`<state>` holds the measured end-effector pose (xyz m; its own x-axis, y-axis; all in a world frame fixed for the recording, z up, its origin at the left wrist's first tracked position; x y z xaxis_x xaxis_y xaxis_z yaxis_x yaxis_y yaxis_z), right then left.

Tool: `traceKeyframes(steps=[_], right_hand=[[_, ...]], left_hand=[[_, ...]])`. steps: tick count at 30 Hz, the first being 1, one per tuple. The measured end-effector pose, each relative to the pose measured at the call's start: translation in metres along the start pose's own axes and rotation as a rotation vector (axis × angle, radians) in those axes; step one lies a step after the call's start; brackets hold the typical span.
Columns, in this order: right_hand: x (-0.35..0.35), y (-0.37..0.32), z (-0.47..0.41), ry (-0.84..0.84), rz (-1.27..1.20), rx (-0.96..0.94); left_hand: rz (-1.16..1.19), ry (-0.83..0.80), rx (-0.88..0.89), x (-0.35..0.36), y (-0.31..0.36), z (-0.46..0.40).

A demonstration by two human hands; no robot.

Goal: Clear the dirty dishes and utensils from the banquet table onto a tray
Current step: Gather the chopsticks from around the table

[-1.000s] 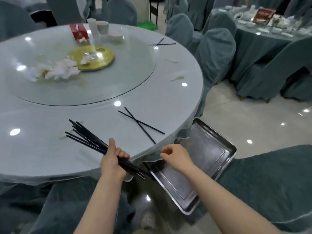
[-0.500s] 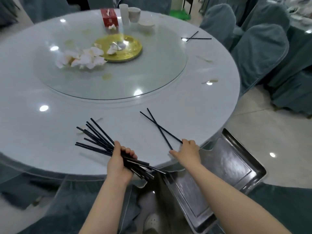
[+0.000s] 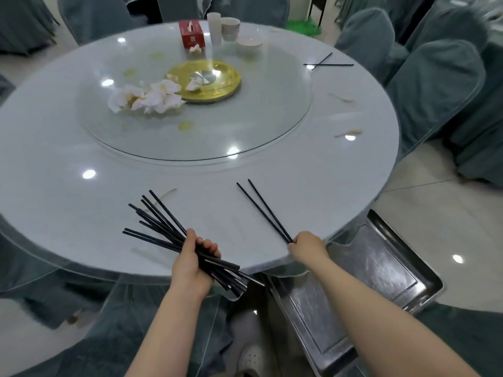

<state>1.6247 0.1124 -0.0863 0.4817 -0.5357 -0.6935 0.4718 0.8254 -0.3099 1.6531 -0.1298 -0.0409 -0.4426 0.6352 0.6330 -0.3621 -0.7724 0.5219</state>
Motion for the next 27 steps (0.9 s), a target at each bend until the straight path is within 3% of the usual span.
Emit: traceKeyframes(steps=[6,14,27], right_hand=[[-0.015,0.008,0.040,0.061,-0.327,-0.184],[-0.067,0.061,0.143,0.161,-0.545,-0.439],[-0.095,0.332,0.333,0.397,-0.511,-0.228]], left_hand=[[-0.022,-0.049,-0.019,0.025,-0.017,0.012],[-0.123,-0.278,-0.074,0.109,-0.083,0.063],[-0.146,-0.563,-0.325,0.221,-0.338,0.260]])
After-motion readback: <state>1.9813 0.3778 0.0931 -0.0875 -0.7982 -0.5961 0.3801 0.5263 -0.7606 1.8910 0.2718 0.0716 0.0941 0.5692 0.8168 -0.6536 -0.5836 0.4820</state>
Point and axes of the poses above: each hand's wrist, its own z-axis away from the middle knuckle, its own x-axis out of the palm, y = z × x, the point moved 2 cm from there along -z, towards the middle knuckle, and after that the axes turned 11 degrees about -y, right-handed, at the moved point
